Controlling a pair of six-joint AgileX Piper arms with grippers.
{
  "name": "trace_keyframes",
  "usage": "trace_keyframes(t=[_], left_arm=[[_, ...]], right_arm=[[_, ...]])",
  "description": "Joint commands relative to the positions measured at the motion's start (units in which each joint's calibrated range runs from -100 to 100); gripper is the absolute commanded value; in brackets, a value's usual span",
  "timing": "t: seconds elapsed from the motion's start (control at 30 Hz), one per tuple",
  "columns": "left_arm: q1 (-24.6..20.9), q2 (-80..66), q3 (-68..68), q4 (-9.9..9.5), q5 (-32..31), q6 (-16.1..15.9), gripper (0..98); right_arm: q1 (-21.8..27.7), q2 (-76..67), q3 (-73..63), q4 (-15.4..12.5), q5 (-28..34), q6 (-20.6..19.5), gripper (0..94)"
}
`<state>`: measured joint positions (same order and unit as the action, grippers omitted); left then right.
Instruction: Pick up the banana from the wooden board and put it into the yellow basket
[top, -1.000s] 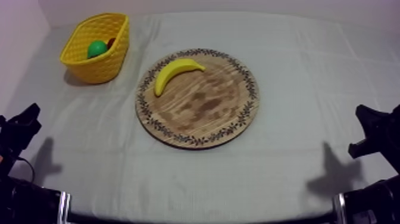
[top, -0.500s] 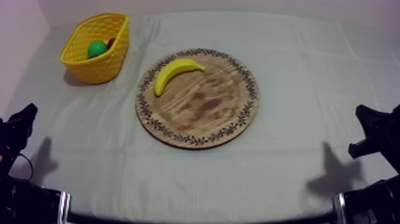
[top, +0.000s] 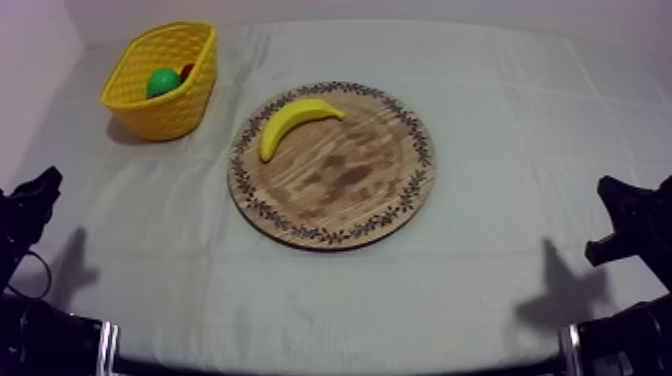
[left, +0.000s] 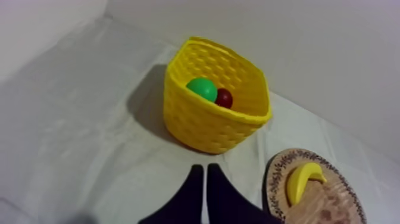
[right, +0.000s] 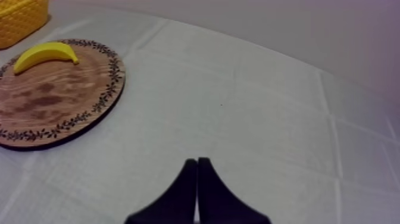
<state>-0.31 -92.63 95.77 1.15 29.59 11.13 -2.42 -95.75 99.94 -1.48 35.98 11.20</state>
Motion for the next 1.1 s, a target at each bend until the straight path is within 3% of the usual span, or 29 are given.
trace_keyframes(t=[0.0,0.4,1.07], left_arm=[[0.11,2.63,-3.70,0.31,-0.18,-1.26,0.0],[3.25,23.44,-30.43,1.90,5.43,-6.74,0.0],[12.07,57.32,-63.73,1.69,27.62,-13.82,0.0]], right_arm=[[-0.03,0.00,-0.05,-0.01,-0.02,0.01,0.3],[-0.03,0.00,-0.05,-0.01,-0.02,0.01,0.3],[-0.03,0.00,-0.05,-0.01,-0.02,0.01,0.3]])
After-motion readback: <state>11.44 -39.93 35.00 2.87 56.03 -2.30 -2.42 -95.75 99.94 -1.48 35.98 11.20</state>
